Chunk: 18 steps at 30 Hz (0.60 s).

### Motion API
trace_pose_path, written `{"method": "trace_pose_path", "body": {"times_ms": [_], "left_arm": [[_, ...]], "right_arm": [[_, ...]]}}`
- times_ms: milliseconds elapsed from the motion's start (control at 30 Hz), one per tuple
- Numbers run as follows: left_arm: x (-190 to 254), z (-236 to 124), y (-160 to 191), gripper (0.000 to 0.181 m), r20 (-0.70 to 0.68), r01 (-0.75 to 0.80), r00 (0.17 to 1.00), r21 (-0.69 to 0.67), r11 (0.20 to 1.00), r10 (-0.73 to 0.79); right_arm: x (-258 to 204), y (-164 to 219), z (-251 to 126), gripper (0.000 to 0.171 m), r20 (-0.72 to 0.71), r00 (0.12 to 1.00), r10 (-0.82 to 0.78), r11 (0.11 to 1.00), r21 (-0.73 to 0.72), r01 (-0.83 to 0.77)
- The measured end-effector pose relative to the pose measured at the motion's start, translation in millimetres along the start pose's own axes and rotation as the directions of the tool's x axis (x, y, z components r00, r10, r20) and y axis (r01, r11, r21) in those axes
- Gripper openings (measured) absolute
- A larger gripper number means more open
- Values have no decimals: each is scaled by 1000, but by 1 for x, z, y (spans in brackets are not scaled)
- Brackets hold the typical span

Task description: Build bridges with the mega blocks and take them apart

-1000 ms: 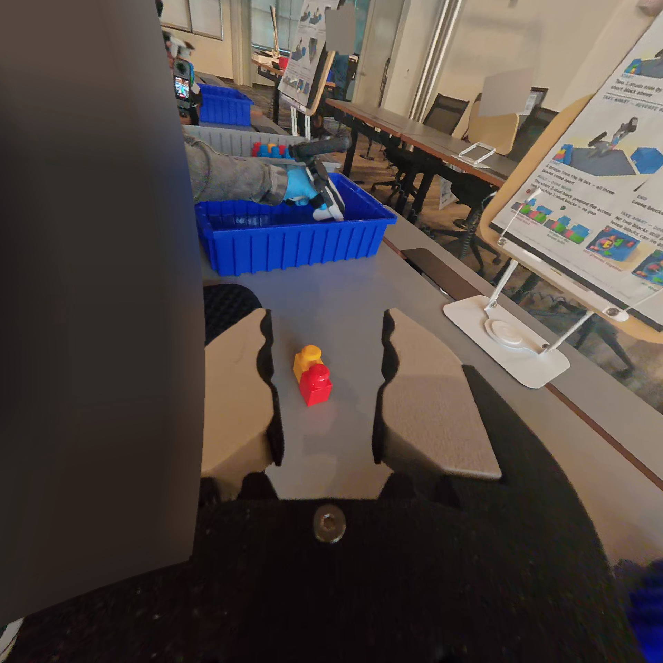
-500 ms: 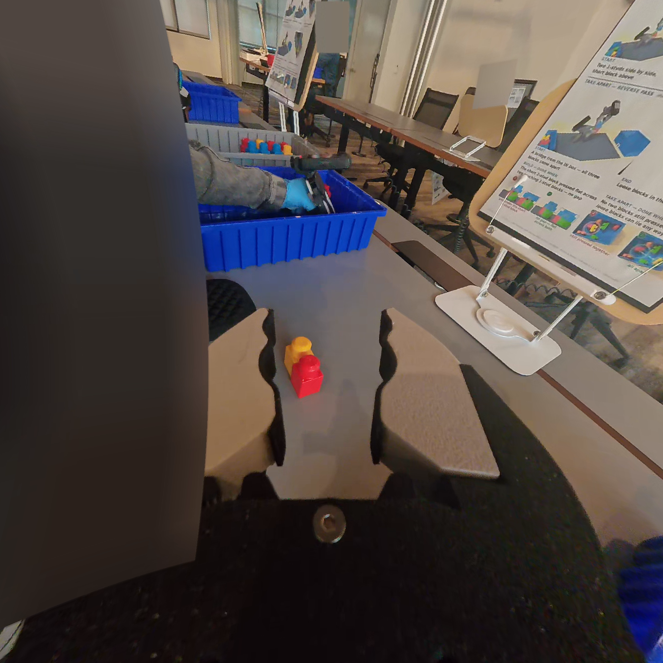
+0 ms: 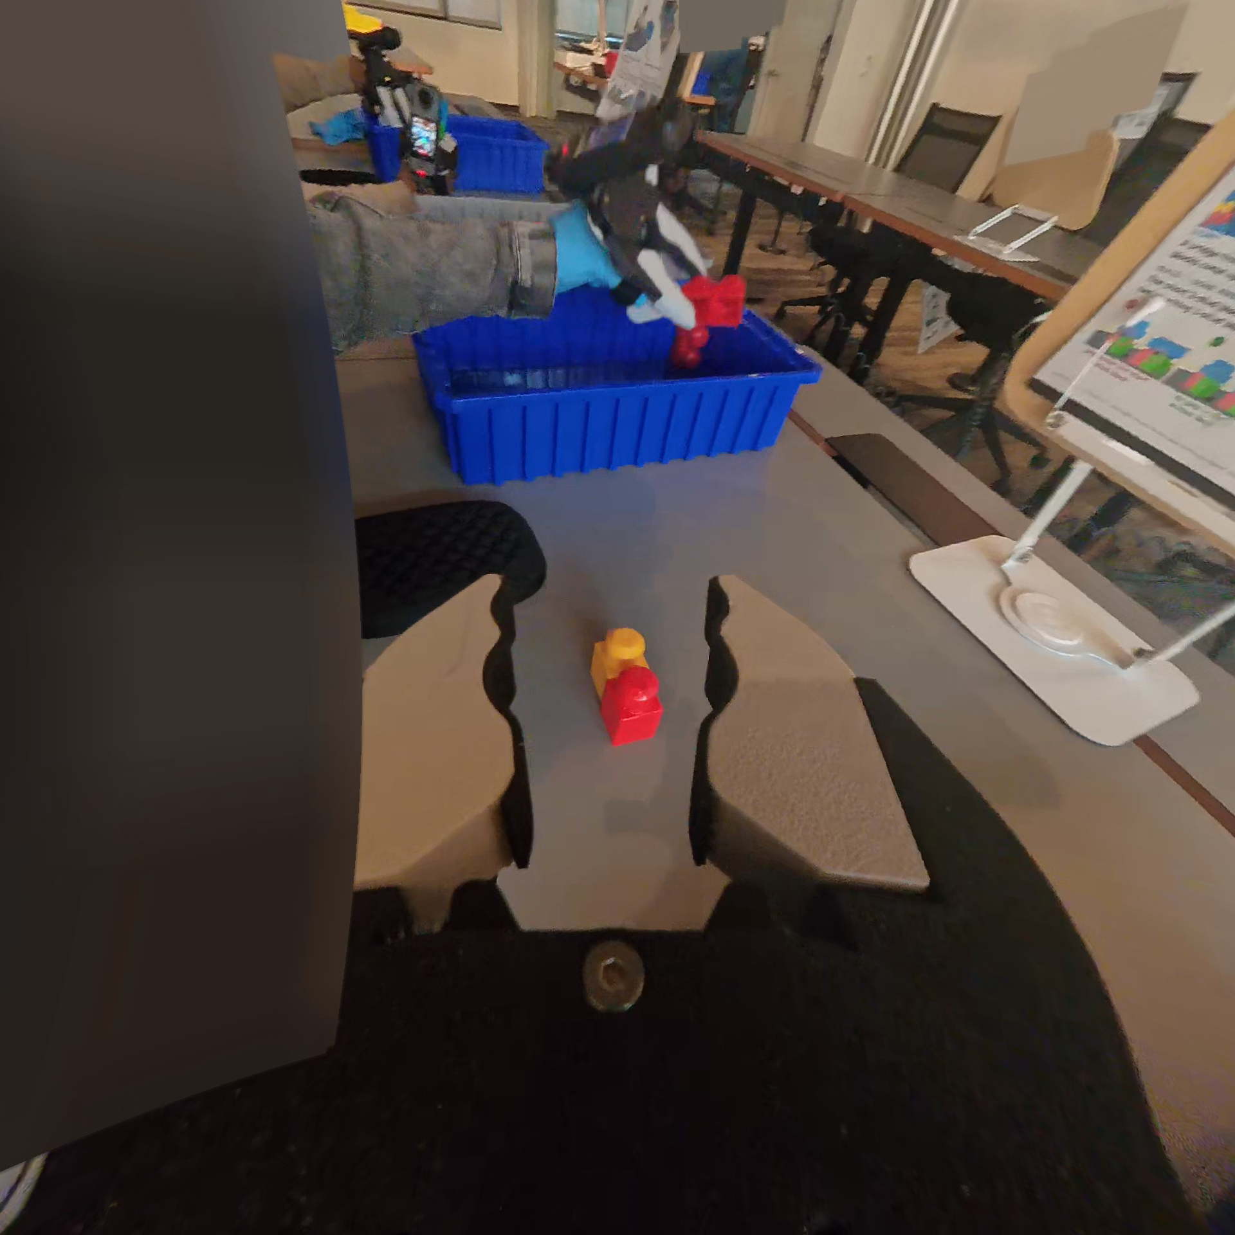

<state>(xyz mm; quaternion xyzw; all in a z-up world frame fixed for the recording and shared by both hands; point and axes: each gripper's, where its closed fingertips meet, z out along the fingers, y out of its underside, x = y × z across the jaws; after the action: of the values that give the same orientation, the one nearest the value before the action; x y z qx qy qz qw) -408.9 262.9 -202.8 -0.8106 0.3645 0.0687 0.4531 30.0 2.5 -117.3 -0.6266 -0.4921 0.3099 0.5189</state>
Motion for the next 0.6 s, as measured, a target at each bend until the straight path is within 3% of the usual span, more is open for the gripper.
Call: {"method": "trace_pose_path", "body": {"times_ms": [300, 600], "left_arm": [[78, -119, -93, 46, 123, -248, 968, 298, 922, 221], [171, -181, -160, 46, 251, -502, 865, 437, 746, 435]], "right_arm": [[-16, -15, 40, 56, 205, 979, 17, 998, -68, -3], [-19, -44, 69, 62, 322, 943, 85, 993, -104, -54]]}}
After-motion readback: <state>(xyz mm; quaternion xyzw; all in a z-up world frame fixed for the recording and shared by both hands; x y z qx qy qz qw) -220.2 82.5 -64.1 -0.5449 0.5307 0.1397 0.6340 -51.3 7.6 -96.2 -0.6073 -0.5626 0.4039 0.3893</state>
